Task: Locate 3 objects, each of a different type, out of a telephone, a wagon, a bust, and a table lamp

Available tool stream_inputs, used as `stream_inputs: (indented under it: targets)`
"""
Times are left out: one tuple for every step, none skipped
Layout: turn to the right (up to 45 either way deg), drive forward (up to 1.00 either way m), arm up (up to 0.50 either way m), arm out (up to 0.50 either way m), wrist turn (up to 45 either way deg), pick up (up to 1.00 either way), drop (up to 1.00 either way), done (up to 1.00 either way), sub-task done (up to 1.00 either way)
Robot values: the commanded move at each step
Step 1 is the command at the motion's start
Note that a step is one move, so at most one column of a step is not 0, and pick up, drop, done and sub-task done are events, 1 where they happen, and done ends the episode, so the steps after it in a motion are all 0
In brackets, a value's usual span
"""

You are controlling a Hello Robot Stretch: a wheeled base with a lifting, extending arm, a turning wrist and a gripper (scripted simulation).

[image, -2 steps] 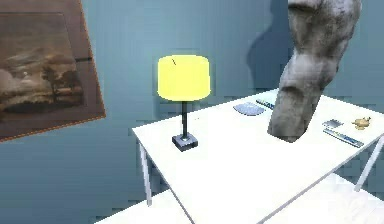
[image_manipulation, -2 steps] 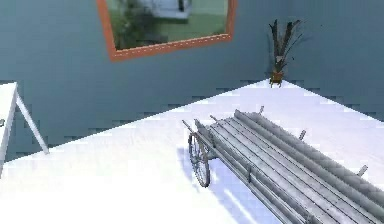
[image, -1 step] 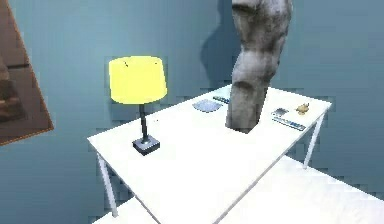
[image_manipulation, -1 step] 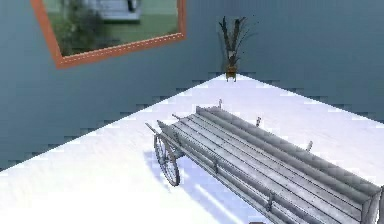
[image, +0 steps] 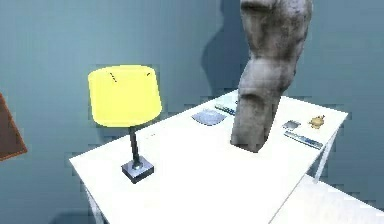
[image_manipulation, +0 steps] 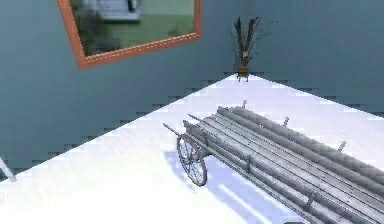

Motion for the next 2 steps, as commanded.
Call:
stream_inputs:
  targets:
    - [45.0, 0.00, 0.00, 0.00, 0.0, 0.00, 0.00, 0.00, 0.00]
    - [18.0, 0.00, 0.00, 0.00, 0.0, 0.00, 0.00, 0.00, 0.00]
